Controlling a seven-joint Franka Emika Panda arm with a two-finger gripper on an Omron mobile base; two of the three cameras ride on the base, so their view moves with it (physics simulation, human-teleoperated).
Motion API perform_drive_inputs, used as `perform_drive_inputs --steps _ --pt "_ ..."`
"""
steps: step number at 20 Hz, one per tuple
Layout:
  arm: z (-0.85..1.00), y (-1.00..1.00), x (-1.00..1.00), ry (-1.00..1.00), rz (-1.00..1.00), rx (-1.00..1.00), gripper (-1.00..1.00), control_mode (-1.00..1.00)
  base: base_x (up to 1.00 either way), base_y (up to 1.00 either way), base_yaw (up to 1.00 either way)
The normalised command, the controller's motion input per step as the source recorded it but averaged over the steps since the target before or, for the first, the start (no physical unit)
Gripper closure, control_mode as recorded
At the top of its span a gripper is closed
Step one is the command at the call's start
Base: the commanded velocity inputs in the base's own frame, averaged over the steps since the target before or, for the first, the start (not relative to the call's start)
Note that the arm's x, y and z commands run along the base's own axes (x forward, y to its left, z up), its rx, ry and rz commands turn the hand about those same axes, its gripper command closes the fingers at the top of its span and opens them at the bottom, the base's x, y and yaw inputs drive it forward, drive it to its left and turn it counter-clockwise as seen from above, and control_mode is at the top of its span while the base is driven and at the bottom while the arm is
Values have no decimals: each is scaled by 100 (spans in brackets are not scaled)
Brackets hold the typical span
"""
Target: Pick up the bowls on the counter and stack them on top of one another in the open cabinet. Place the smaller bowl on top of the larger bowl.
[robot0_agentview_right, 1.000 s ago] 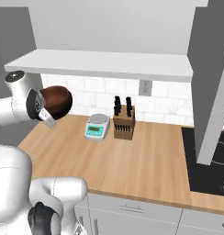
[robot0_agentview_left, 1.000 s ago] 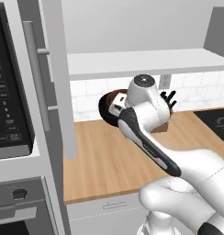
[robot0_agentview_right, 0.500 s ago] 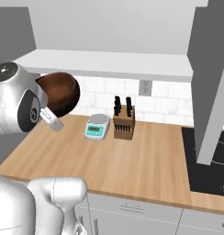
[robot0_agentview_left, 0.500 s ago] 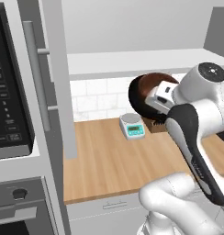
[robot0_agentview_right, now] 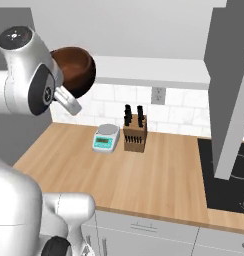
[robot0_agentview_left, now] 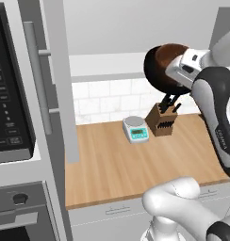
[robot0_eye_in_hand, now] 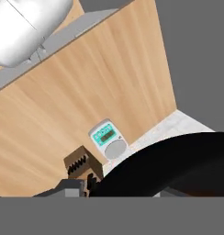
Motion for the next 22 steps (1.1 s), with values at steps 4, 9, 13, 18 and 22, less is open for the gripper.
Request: perform_drive_inputs --steps 4,9,13,18,22 --pt "25 -19 94 14 3 2 100 -100 0 0 0" --pt "-26 0 99 8 0 -11 100 -100 0 0 0" --pt "-3 0 92 0 0 -3 100 -100 0 0 0" --pt "0 0 95 0 0 -5 100 -100 0 0 0" --pt "-4 0 98 0 0 -5 100 -100 0 0 0"
